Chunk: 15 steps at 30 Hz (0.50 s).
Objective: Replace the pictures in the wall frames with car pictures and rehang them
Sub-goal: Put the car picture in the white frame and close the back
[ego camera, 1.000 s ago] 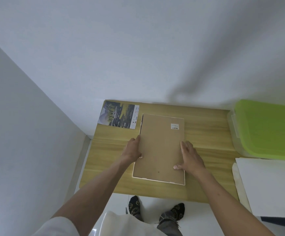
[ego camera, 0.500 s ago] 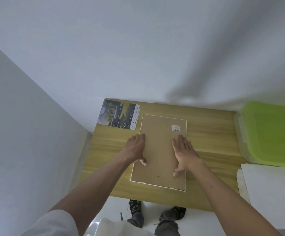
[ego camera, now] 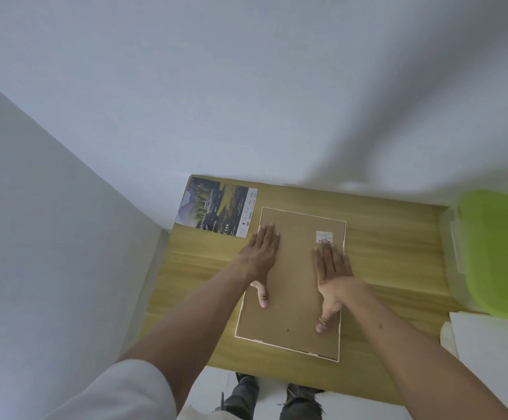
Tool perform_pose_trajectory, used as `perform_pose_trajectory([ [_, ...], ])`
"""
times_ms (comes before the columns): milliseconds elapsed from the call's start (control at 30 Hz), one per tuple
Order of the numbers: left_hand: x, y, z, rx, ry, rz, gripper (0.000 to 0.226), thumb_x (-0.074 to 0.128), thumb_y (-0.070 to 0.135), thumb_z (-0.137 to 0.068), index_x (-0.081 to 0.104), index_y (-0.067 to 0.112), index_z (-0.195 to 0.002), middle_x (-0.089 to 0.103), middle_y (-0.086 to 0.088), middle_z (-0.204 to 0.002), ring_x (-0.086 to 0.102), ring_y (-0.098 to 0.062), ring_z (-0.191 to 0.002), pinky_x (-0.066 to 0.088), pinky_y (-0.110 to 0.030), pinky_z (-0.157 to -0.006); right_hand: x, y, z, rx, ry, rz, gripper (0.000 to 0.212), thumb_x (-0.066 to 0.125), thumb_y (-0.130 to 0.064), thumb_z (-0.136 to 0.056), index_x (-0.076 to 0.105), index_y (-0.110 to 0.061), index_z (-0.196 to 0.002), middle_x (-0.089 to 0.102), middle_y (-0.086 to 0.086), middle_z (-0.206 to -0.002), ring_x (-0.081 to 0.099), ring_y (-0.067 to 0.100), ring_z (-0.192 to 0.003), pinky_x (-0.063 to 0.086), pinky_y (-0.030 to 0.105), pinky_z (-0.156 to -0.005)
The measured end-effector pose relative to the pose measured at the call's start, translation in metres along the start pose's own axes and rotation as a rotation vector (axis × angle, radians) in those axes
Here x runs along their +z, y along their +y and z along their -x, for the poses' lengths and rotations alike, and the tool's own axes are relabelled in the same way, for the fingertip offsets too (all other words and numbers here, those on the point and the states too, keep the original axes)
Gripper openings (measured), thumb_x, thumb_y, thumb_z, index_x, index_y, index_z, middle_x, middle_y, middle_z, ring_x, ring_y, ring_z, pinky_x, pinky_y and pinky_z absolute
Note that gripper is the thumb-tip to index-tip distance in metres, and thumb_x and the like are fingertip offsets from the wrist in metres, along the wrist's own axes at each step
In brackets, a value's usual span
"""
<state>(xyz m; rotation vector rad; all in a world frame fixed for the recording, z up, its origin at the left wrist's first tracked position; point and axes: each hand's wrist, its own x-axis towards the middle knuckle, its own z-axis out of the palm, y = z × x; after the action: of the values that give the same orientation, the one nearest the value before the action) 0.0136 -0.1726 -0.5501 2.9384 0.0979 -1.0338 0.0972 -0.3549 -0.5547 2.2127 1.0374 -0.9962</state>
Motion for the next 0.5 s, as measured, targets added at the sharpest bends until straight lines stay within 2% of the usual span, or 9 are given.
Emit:
perform_pose_trajectory([
  [33, -0.005, 0.002, -0.002, -0.017, 0.014, -0.007, 0.165, 0.082, 0.073, -0.041, -0.012, -0.007, -0.15, -0.019, -0.03, -0.156, -0.016, -0.042, -0.146, 0.002, -0.049, -0.122, -0.002, -0.002, -0.002, 0.019, -0.008, 0.003, 0.177, 0.088, -0.068, -0.042, -0.044, 0.0, -0.137, -0.052, 0.029, -0.139, -0.046, 0.046, -0.131, -0.016, 0.059, -0.116],
  [100, -0.017, 0.005, -0.007, -0.043, 0.109, -0.006, 0.147, 0.069, 0.085, -0.047, 0.016, -0.009, -0.148, 0.016, -0.03, -0.155, 0.01, -0.039, -0.146, 0.008, -0.047, -0.122, -0.007, -0.005, -0.003, 0.052, -0.032, 0.014, 0.174, 0.088, -0.067, -0.045, -0.044, 0.001, -0.137, -0.051, 0.03, -0.14, -0.044, 0.048, -0.132, -0.013, 0.061, -0.116],
  [133, -0.023, 0.006, -0.01, -0.053, 0.174, -0.004, 0.136, 0.066, 0.085, -0.051, 0.03, -0.008, -0.143, 0.033, -0.026, -0.146, 0.024, -0.036, -0.141, 0.011, -0.046, -0.121, -0.011, -0.008, -0.003, 0.062, -0.044, 0.026, 0.17, 0.084, -0.07, -0.049, -0.043, 0.001, -0.137, -0.05, 0.03, -0.14, -0.043, 0.048, -0.133, -0.014, 0.061, -0.116],
  [200, -0.03, 0.009, -0.015, -0.06, 0.262, 0.001, 0.115, 0.069, 0.08, -0.056, 0.044, -0.004, -0.131, 0.049, -0.018, -0.129, 0.041, -0.032, -0.125, 0.019, -0.045, -0.117, -0.024, -0.016, 0.0, 0.08, -0.05, 0.017, 0.155, 0.07, -0.079, -0.061, -0.033, 0.003, -0.144, -0.039, 0.032, -0.149, -0.03, 0.05, -0.141, -0.011, 0.058, -0.119],
  [267, -0.03, 0.008, -0.018, -0.064, 0.306, -0.01, 0.108, 0.073, 0.075, -0.057, 0.045, -0.002, -0.127, 0.047, -0.015, -0.126, 0.043, -0.031, -0.118, 0.026, -0.045, -0.113, -0.042, -0.023, 0.001, 0.096, 0.103, -0.027, 0.131, 0.06, -0.079, -0.071, 0.003, 0.004, -0.155, 0.0, 0.033, -0.159, 0.004, 0.047, -0.148, 0.007, 0.053, -0.121],
  [300, -0.029, 0.007, -0.021, -0.068, 0.312, 0.001, 0.11, 0.075, 0.073, -0.056, 0.043, -0.002, -0.129, 0.043, -0.017, -0.132, 0.04, -0.033, -0.122, 0.027, -0.044, -0.113, -0.049, -0.024, -0.001, 0.097, 0.201, -0.06, 0.12, 0.06, -0.076, -0.074, 0.017, 0.002, -0.153, 0.015, 0.03, -0.157, 0.017, 0.043, -0.145, 0.016, 0.051, -0.119],
  [333, -0.026, 0.004, -0.023, -0.064, 0.315, 0.029, 0.114, 0.076, 0.072, -0.054, 0.04, -0.003, -0.132, 0.035, -0.021, -0.141, 0.035, -0.035, -0.129, 0.027, -0.045, -0.114, -0.055, -0.023, -0.003, 0.097, 0.269, -0.101, 0.116, 0.063, -0.074, -0.074, 0.019, 0.0, -0.153, 0.018, 0.027, -0.157, 0.021, 0.04, -0.145, 0.02, 0.05, -0.118],
  [400, -0.022, -0.001, -0.024, -0.031, 0.312, 0.116, 0.123, 0.079, 0.069, -0.054, 0.032, -0.005, -0.14, 0.017, -0.024, -0.155, 0.02, -0.037, -0.143, 0.024, -0.045, -0.118, -0.059, -0.016, -0.011, 0.091, 0.293, -0.177, 0.13, 0.071, -0.071, -0.069, 0.002, -0.003, -0.156, -0.002, 0.024, -0.162, 0.006, 0.038, -0.151, 0.014, 0.05, -0.121],
  [500, -0.018, -0.004, -0.023, -0.004, 0.252, 0.242, 0.134, 0.082, 0.062, -0.059, 0.009, -0.001, -0.152, -0.002, -0.018, -0.162, 0.001, -0.031, -0.15, 0.014, -0.041, -0.122, -0.05, -0.002, -0.022, 0.05, 0.188, -0.285, 0.144, 0.078, -0.066, -0.067, -0.02, -0.006, -0.154, -0.026, 0.02, -0.16, -0.014, 0.036, -0.151, 0.008, 0.048, -0.123],
])
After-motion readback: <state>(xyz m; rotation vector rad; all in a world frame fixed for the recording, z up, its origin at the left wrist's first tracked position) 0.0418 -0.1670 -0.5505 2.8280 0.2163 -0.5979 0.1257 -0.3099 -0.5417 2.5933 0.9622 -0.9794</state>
